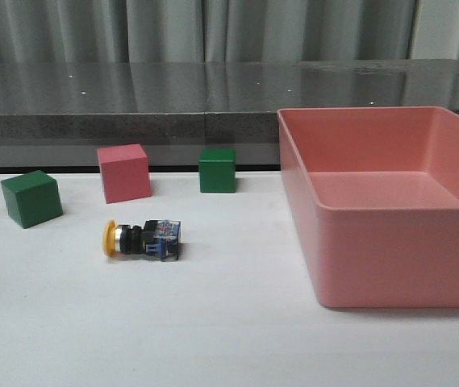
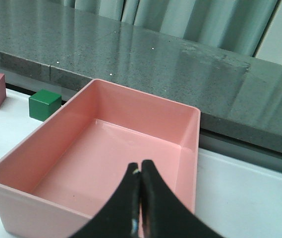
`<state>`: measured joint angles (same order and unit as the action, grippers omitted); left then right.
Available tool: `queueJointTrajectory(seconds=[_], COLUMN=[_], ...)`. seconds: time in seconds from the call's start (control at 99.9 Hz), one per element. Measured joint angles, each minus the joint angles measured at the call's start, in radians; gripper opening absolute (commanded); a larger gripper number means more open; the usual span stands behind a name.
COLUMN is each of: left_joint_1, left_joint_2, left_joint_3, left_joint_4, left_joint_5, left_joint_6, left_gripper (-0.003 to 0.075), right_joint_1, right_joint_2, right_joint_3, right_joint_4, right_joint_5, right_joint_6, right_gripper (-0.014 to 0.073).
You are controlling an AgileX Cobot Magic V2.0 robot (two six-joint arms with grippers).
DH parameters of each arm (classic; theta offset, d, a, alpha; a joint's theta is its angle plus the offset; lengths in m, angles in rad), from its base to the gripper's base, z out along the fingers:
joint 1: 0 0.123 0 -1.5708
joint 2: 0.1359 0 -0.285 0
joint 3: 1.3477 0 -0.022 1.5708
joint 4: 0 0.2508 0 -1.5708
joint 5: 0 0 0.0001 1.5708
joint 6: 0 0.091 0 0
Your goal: Place and stand button with both arms
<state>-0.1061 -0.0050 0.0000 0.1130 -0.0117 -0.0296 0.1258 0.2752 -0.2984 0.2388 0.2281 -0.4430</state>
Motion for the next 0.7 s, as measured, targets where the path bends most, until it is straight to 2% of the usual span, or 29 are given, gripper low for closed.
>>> queueJointTrajectory(seconds=[0.39,0.51,0.58,0.7], left_joint_1=[0.0,0.0,0.002,0.02], left_joint_2=[0.0,0.0,0.0,0.016], left_joint_3=[0.0,-0.001,-0.01,-0.099], left_joint_4=[-0.004,-0.061,-0.123,-0.171], left_joint_5=[-0.057,-0.078,-0.036,0.118], left_joint_6=[0.0,0.0,0.0,-0.002], left_gripper=[-0.002,-0.002,-0.002,-0.002], right_joint_1=[0.0,0.0,0.0,0.0], right_joint_2=[0.0,0.0,0.0,0.0], right_joint_3=[0.0,0.0,0.0,0.0], right_joint_4=[0.0,0.0,0.0,0.0], right_joint_5=[0.004,0.004,0.004,0.004], right_joint_6=[0.0,0.001,0.001,0.001], right_gripper=[-0.0061,-0.0061,-0.0061,-0.0061])
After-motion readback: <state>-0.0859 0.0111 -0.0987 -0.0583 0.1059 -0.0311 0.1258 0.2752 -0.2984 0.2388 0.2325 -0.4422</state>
